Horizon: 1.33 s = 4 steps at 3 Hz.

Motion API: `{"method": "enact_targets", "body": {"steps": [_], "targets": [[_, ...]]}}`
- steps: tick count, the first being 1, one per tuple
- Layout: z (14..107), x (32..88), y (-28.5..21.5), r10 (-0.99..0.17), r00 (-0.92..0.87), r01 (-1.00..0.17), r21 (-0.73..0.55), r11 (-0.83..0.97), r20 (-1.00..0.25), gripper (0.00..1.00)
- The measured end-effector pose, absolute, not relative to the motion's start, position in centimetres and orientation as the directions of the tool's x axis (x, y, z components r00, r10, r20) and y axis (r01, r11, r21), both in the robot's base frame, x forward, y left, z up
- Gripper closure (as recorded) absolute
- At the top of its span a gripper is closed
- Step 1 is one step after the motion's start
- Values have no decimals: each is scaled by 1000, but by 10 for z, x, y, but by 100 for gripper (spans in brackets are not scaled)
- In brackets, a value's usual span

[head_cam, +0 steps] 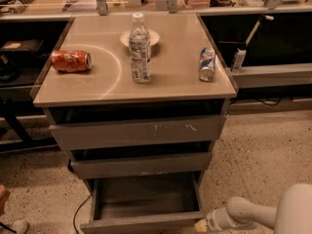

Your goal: Close bottom drawer

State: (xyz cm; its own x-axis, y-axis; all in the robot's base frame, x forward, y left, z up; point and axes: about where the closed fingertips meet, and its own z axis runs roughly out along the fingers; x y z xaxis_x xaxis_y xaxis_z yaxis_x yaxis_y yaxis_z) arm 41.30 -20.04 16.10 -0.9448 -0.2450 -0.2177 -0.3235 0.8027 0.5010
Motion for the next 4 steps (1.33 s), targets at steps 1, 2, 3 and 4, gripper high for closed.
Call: {"method": "enact_targets", "body": {"steps": [1,2,3,4], "targets": [[160,426,-196,-229,-945,-319,500,805,-234,100],[165,429,-194,-225,-944,-319,502,804,-239,100],[200,386,-194,-249,-946,-323,535,781,-209,100],[202,381,-192,-252,-946,-324,539,777,-204,100]]}}
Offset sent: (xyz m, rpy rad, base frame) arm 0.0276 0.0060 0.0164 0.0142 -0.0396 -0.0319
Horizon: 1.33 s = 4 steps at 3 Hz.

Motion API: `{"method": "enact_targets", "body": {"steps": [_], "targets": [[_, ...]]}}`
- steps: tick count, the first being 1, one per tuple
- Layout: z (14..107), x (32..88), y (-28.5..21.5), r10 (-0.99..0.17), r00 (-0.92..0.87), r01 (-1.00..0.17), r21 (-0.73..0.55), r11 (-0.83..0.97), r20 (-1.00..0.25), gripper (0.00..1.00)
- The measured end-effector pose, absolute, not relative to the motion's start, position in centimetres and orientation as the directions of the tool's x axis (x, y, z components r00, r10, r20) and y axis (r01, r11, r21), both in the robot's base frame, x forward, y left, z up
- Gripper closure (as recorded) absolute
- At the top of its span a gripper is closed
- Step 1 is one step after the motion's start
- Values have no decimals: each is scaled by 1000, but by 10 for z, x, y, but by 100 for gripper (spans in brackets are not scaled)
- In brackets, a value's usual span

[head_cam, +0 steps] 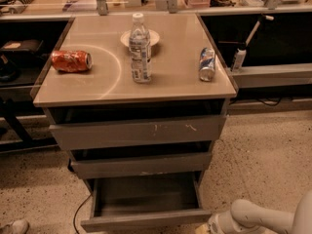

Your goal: Close bottom drawer

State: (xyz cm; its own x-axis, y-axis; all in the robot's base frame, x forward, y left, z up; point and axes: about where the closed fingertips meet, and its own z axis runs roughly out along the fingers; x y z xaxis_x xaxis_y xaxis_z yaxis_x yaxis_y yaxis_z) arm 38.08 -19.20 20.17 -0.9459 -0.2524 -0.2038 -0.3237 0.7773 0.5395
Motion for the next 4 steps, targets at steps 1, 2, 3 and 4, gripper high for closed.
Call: {"method": "enact_targets", "body": {"steps": [1,2,3,4], "targets": [[196,385,-191,-230,-953,-302,554,776,-198,100],[185,414,-195,-106,-969,-217,569,793,-222,100],[180,451,-199,-10,-963,-167,566,807,-270,100],[180,457,-200,1,-961,-161,563,811,-277,100]]}}
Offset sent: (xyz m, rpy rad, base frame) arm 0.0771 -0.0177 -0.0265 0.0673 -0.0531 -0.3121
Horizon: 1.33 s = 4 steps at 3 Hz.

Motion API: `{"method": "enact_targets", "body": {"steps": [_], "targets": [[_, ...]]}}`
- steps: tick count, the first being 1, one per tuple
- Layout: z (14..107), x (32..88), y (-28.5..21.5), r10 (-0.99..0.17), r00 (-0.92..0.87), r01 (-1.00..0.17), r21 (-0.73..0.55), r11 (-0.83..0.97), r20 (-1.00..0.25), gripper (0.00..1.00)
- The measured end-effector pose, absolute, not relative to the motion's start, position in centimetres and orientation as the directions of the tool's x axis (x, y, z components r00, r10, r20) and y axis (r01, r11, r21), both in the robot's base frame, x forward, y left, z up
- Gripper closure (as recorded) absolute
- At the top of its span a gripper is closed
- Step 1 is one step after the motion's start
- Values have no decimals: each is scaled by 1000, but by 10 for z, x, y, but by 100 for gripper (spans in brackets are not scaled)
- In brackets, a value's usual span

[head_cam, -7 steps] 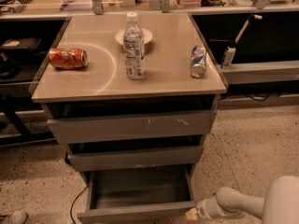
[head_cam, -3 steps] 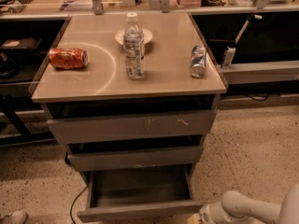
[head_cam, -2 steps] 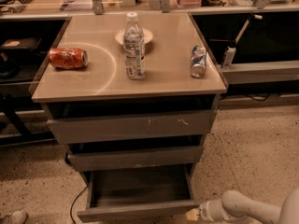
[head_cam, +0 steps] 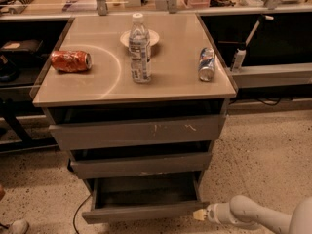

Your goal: Close bottom drawer

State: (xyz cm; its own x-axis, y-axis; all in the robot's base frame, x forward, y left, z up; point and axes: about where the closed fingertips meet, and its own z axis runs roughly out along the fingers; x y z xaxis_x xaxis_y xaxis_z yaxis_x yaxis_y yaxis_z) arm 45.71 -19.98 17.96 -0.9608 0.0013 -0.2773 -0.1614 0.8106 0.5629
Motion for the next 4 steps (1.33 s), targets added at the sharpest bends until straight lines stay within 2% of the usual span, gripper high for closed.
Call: {"method": "enact_targets", "body": {"steps": [4], "targets": [[177,575,-198,78,-920,-148,524,839,-385,100]]}}
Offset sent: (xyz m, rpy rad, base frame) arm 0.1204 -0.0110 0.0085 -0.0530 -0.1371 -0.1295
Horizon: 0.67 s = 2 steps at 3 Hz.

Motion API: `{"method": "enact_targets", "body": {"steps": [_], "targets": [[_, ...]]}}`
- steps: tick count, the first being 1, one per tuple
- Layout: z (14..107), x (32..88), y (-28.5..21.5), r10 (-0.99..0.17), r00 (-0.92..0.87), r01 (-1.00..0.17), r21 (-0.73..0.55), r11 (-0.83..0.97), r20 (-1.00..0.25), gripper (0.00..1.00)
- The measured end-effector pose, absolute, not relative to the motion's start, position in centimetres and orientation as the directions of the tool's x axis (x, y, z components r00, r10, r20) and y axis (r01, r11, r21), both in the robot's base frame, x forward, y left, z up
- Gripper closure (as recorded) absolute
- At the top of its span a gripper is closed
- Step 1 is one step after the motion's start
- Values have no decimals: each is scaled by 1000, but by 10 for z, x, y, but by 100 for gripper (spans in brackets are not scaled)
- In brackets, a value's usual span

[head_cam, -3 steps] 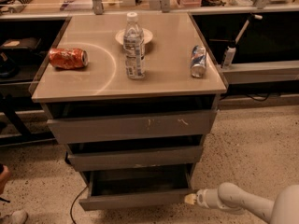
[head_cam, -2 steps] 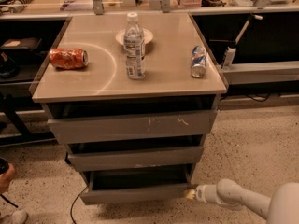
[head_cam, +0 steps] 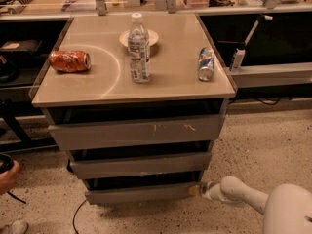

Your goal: Close bottom drawer

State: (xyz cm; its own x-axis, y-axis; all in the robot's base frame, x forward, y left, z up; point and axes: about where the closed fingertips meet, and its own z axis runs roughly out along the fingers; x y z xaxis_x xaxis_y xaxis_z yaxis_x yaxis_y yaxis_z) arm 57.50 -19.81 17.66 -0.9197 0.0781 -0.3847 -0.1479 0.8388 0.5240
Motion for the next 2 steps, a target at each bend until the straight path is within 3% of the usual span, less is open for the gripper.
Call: {"method": "enact_targets", "body": {"steps": [2], "targets": [[180,603,-194,81,-905,-163,516,841,-417,100]]}}
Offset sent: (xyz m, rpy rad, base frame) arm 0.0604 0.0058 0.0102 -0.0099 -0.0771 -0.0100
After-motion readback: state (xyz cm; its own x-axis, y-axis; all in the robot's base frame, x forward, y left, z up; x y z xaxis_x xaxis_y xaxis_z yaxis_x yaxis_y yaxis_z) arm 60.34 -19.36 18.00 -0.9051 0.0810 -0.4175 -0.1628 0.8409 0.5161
